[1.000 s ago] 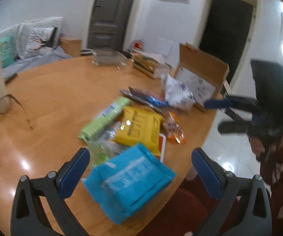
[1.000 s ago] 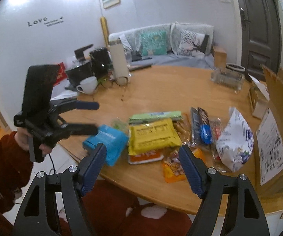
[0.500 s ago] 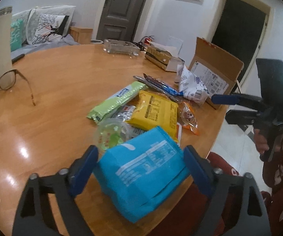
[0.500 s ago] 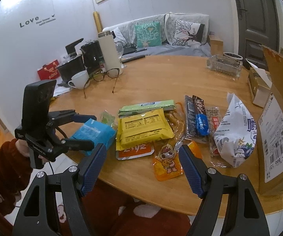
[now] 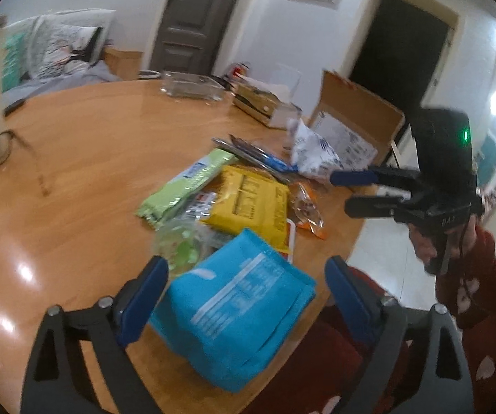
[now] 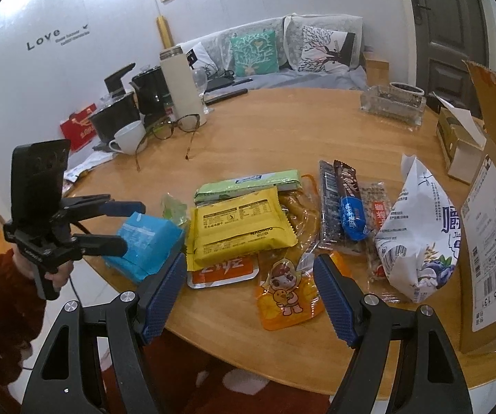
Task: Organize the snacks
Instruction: 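Lower the left gripper onto the blue wet-wipe pack and close, then grasp the yellow biscuit packet with the right gripper while the left holds the blue pack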
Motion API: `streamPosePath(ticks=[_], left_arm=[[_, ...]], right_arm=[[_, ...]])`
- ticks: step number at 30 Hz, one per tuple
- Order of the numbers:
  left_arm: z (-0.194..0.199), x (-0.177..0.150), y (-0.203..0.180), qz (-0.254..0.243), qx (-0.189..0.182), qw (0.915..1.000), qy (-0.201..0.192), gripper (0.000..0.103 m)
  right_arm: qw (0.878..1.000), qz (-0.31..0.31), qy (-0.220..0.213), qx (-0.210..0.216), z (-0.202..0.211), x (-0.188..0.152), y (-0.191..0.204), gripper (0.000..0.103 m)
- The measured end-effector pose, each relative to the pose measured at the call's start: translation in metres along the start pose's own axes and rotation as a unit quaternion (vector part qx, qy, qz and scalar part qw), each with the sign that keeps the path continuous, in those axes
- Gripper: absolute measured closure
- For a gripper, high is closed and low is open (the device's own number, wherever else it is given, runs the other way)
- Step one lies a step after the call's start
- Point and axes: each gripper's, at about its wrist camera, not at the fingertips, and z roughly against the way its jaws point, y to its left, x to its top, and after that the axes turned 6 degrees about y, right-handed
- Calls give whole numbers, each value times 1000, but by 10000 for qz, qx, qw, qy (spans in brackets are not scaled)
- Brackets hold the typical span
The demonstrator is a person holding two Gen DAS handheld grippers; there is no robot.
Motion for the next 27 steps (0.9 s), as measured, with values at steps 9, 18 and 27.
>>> streamPosePath(ticks=[9, 18, 27], left_arm=[[-19, -4, -19, -762, 405, 9950, 498, 3], [-17, -23, -13, -458, 654, 9956, 491, 34], [8, -39, -8, 167, 1103, 9938, -22, 37]], right_arm=[[9989, 421, 166, -156, -15, 15, -3, 29], [9943, 32, 618, 868, -42, 18, 1, 32], [9946, -315, 774, 621, -68, 28, 8, 33]])
